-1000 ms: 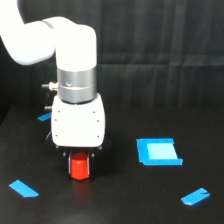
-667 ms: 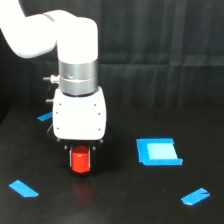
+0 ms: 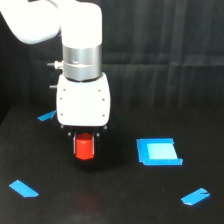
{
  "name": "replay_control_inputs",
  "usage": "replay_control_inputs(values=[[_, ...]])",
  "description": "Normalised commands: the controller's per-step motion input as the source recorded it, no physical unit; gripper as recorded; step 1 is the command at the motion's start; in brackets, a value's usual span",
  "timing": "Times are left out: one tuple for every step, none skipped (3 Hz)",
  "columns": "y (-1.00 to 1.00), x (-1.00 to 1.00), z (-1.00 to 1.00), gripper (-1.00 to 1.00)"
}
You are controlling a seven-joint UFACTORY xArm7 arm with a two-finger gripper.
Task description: Pick up the red object from the table
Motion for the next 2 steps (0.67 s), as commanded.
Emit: replay_control_inputs(values=[[0.11, 0.26, 1.00, -1.00], [0.21, 0.19, 0.98, -0.91]])
